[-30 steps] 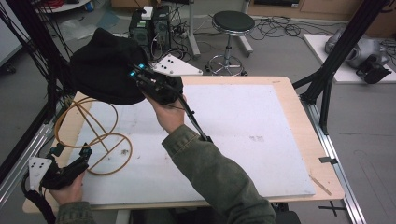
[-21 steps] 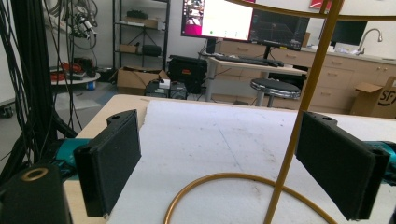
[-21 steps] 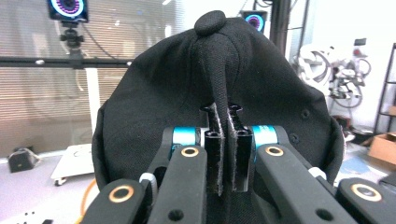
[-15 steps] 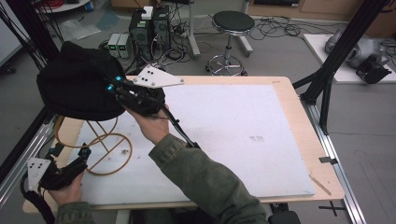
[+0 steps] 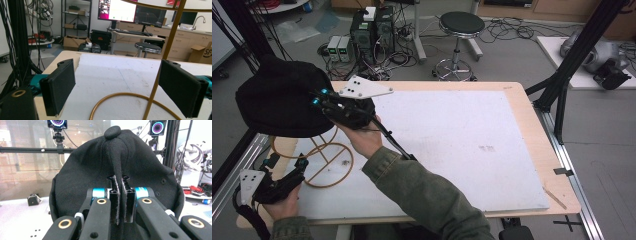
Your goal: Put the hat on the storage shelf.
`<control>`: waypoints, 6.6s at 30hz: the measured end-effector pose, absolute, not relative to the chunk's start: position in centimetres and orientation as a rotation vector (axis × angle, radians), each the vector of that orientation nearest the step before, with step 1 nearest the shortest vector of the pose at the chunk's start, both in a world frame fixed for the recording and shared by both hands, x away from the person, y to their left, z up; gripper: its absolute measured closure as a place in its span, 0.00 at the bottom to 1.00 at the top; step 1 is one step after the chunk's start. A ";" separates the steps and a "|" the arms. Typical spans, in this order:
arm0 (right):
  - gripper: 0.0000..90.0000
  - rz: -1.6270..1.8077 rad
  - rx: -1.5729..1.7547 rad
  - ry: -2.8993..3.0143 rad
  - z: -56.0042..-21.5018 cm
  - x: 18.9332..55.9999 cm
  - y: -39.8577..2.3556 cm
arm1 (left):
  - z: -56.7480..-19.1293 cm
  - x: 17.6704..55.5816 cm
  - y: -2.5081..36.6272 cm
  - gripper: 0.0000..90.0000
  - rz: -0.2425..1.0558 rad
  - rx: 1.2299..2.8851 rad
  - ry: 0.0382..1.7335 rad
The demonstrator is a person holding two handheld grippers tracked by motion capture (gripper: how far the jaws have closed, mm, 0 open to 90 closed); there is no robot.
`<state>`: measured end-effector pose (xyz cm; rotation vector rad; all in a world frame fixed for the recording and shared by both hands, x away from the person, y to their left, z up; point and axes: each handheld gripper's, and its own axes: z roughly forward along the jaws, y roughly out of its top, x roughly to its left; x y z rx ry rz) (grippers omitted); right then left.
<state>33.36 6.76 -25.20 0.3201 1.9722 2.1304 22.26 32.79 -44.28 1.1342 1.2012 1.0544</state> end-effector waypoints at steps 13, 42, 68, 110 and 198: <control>0.97 2.059 0.309 2.079 -26.2 33.4 8.4 | -44.3 22.2 32.7 0.16 1.051 1.140 1.196; 0.94 2.021 0.319 2.164 -28.0 33.2 9.0 | -44.3 22.2 32.8 0.16 1.052 1.146 1.193; 0.73 2.073 0.328 2.155 -28.8 33.1 8.5 | -44.3 22.2 32.8 0.16 1.056 1.147 1.196; 0.27 1.817 0.596 1.908 -28.4 33.4 -3.5 | -44.2 22.0 32.7 0.16 1.056 1.140 1.195; 0.13 1.237 1.337 1.374 -43.1 29.6 -31.9 | -44.2 21.5 32.6 0.16 1.056 1.123 1.214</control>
